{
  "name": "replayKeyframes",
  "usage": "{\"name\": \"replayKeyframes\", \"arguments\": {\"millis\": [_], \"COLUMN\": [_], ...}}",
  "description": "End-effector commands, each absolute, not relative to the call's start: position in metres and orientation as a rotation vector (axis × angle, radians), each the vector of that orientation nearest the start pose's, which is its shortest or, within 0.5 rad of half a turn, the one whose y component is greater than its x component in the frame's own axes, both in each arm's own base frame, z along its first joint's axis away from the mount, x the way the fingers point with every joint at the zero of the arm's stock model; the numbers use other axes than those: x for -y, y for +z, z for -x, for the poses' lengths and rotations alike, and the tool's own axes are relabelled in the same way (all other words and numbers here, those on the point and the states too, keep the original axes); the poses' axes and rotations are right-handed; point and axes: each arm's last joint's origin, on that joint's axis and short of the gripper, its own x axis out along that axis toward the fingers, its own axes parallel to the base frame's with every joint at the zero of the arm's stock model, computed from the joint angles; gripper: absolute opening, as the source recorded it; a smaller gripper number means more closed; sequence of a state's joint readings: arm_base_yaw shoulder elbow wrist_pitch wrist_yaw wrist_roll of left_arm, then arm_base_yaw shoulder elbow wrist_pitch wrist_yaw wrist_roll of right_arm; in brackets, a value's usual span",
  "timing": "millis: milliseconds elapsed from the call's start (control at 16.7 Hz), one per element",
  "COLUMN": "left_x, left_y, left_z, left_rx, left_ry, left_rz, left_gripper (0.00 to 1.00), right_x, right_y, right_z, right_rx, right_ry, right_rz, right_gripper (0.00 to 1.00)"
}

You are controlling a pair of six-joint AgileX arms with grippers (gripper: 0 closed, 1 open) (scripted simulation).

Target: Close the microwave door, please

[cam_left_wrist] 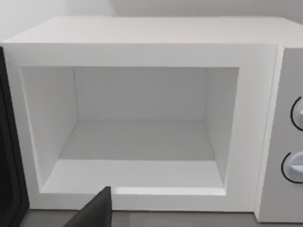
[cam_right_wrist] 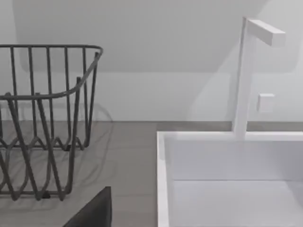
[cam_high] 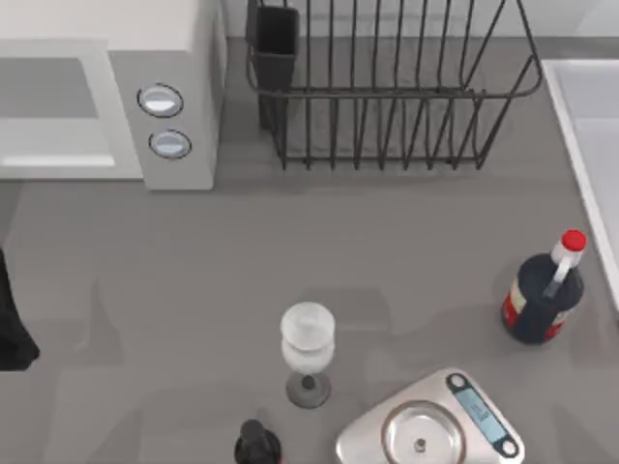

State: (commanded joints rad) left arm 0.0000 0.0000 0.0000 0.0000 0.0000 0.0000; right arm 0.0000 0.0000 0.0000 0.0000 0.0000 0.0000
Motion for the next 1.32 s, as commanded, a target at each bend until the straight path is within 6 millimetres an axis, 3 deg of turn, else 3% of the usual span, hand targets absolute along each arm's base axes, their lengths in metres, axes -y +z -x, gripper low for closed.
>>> {"name": "replayKeyframes", "arguments": {"millis": [60,840,1320], "left_x": [0.0012,0.0012,0.0012], "left_y": [0.16,0.16,0.16], "left_z": [-0.1057,-0.1057,-0.1057], "left_rx": [0.0,0.0,0.0], "left_ry": [0.0,0.0,0.0], "left_rz": [0.0,0.0,0.0], "left_gripper": [1.0,0.02,0.0], "right_x": [0.0012,0.0012,0.0012], "right_y": [0.16,0.16,0.16], "right_z": [-0.1057,-0.1057,-0.1057], "right_rx": [0.0,0.0,0.0], "right_ry": [0.0,0.0,0.0], "right_rz": [0.0,0.0,0.0], "right_gripper": [1.0,1.0,1.0]}}
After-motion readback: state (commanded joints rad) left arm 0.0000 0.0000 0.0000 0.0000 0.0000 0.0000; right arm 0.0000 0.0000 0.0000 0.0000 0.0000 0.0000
